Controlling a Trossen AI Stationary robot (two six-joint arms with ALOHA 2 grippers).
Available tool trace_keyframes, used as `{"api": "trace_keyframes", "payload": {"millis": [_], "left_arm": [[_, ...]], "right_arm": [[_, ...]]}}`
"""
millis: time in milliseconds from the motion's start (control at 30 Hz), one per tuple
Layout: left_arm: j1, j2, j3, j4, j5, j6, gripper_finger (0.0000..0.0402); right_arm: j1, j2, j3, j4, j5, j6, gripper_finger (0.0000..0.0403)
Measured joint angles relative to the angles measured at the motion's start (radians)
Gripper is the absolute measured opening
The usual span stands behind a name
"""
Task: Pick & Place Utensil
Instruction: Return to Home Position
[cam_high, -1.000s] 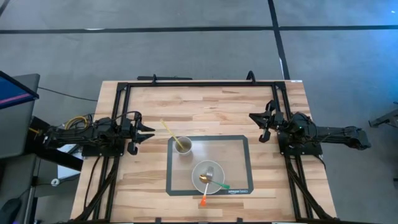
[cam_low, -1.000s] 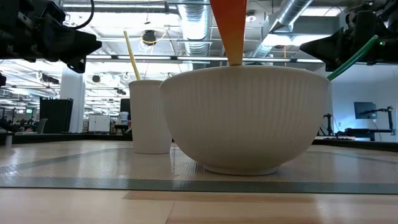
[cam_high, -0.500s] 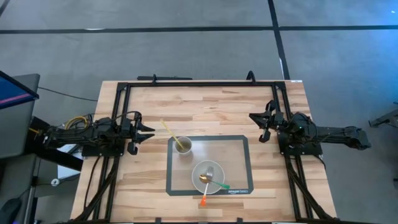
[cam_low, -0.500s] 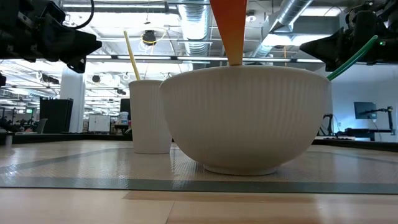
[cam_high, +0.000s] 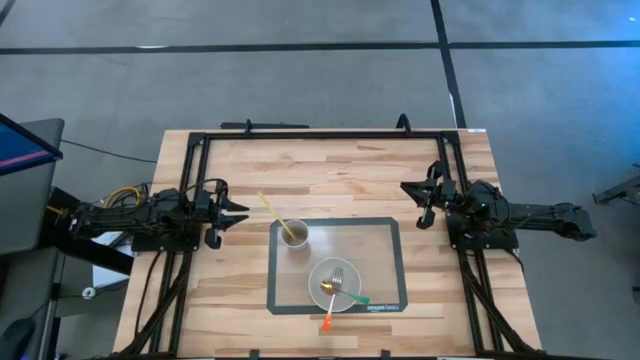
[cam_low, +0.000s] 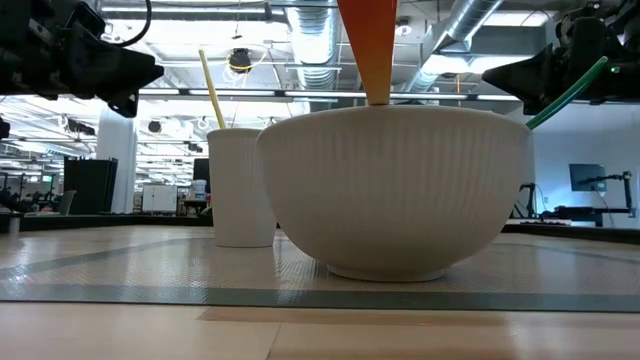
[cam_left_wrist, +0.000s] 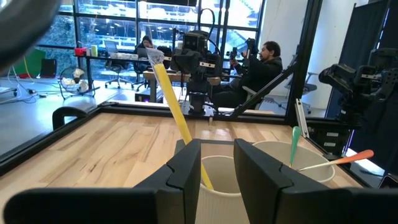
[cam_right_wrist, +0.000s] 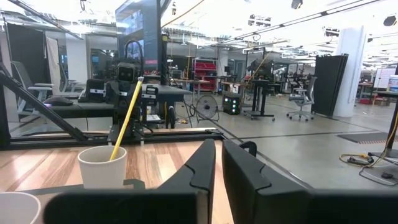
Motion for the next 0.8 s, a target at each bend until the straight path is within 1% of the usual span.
{"api": "trace_keyframes", "payload": {"millis": [800], "left_arm": [[0.0, 0.0, 0.0, 0.007, 0.0, 0.0, 0.0097]], "right_arm": [[0.0, 0.0, 0.0, 0.0, 0.0, 0.0, 0.0024]]}}
